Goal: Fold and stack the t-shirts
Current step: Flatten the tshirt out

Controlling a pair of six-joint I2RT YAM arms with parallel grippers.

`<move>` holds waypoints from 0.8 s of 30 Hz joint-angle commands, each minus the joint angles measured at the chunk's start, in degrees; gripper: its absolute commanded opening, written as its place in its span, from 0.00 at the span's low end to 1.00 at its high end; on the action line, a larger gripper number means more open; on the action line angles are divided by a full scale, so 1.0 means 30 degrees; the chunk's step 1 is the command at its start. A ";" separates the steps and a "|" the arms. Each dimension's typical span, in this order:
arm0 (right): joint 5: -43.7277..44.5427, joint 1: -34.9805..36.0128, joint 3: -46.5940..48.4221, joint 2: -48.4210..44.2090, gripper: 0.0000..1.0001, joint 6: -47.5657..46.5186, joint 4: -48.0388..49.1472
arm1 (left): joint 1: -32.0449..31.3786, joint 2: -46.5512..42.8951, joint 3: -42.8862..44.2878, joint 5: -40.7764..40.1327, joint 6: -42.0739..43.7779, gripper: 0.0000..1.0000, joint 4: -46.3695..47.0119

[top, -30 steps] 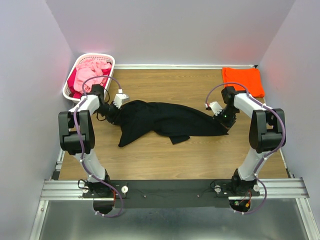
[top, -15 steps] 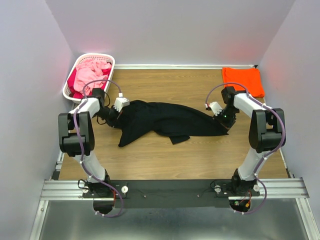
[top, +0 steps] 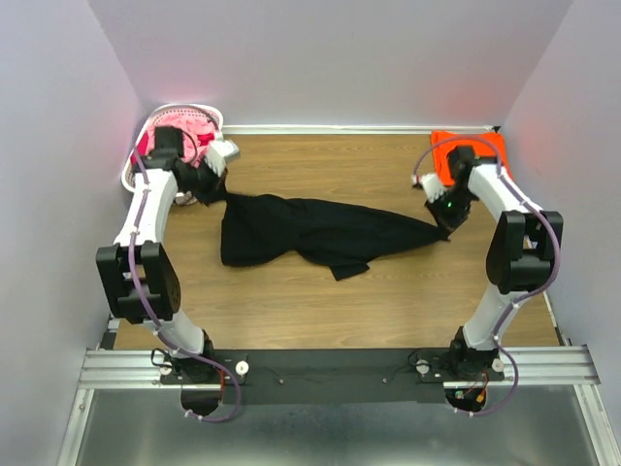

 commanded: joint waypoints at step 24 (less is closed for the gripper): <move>-0.0007 -0.2054 1.7710 -0.5393 0.01 0.4868 -0.1189 | 0.6466 -1.2300 0.6574 0.2335 -1.2606 0.00 1.2098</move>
